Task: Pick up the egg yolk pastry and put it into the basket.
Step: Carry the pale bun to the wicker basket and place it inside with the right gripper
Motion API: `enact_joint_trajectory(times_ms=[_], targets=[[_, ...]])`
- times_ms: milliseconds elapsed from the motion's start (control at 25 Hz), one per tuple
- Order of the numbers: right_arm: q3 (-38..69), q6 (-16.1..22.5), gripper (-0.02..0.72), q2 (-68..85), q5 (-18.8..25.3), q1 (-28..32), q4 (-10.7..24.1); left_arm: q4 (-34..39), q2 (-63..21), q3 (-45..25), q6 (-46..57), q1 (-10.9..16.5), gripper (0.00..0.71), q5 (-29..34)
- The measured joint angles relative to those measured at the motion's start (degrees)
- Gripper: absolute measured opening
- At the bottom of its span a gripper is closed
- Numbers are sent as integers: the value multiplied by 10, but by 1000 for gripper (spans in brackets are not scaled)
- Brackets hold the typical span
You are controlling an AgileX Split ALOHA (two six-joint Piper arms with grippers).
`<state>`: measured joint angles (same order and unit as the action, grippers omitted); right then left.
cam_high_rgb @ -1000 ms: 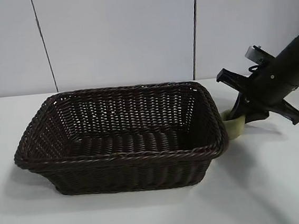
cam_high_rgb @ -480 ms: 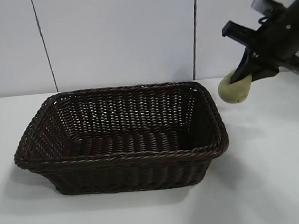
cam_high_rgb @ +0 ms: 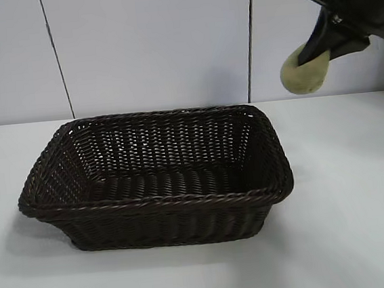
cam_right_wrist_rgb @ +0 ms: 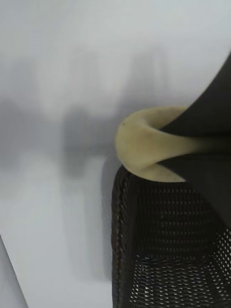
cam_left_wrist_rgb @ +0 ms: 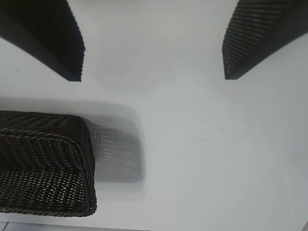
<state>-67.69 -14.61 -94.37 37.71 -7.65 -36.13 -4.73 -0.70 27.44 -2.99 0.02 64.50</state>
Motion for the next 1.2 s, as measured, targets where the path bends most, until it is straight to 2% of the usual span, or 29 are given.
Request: enact_joint_trajectory(times_ms=[320,560,720,1000,1200], targets=[[0,1,24,0,-65,-139,-26,0,0,0,0,0,571,0],[0,15,24,-5,-124,-208,-43,0,0,0,0,0,571,0],[0,18,24,-33,-138,-226,-55,0,0,0,0,0,571,0],[0,20,24,-97,-185,-228,-108,0,0,0,0,0,571,0],[0,21,24,-117,-193,-228,-114,0,0,0,0,0,571,0]])
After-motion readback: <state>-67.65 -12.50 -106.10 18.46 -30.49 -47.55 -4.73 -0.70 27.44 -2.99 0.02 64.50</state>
